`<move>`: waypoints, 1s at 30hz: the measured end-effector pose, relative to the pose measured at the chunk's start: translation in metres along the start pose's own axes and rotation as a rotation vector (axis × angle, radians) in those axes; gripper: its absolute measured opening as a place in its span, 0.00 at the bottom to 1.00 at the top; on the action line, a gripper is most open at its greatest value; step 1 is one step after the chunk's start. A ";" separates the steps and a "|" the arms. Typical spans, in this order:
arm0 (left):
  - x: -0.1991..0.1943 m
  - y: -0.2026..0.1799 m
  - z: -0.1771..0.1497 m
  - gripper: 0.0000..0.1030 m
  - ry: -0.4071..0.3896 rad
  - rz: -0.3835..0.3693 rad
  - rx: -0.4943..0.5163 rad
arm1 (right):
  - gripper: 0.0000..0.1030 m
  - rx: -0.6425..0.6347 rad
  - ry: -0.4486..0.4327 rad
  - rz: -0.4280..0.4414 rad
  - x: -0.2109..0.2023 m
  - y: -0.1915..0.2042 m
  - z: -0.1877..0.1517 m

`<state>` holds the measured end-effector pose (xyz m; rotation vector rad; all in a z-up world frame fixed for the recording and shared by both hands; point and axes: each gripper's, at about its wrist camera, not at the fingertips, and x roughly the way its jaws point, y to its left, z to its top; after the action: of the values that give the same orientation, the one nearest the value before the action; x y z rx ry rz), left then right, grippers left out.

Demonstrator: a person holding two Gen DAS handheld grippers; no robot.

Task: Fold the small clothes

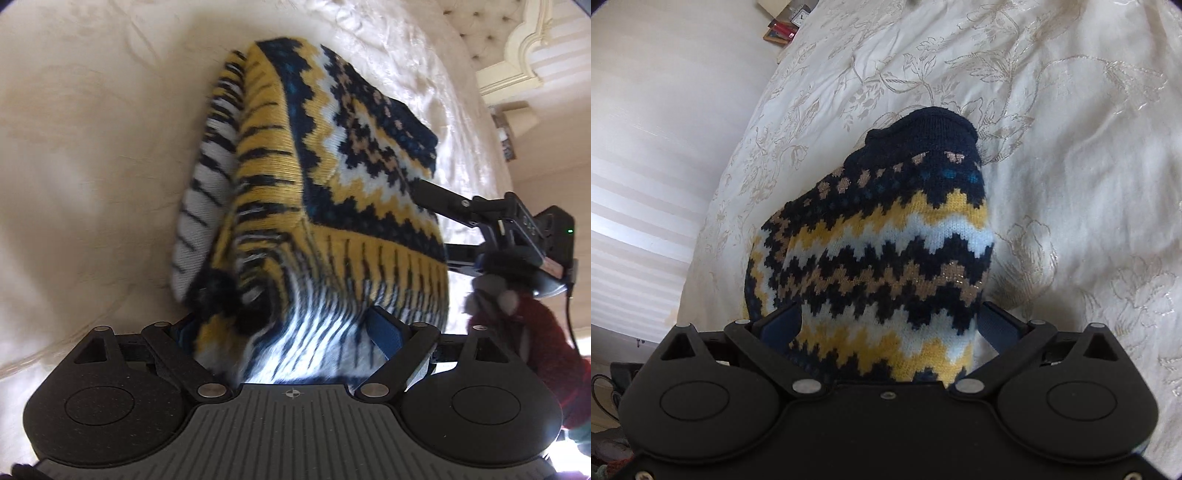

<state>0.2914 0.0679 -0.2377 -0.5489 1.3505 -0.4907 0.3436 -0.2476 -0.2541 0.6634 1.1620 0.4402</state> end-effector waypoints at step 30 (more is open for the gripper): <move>0.038 -0.116 -0.171 0.43 0.190 -0.025 0.158 | 0.65 -0.005 -0.106 -0.276 -0.184 -0.016 -0.153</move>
<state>0.1267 -0.0607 -0.2166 -0.3975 1.4715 -0.6776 0.1354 -0.3381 -0.1754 0.5061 1.1317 0.1722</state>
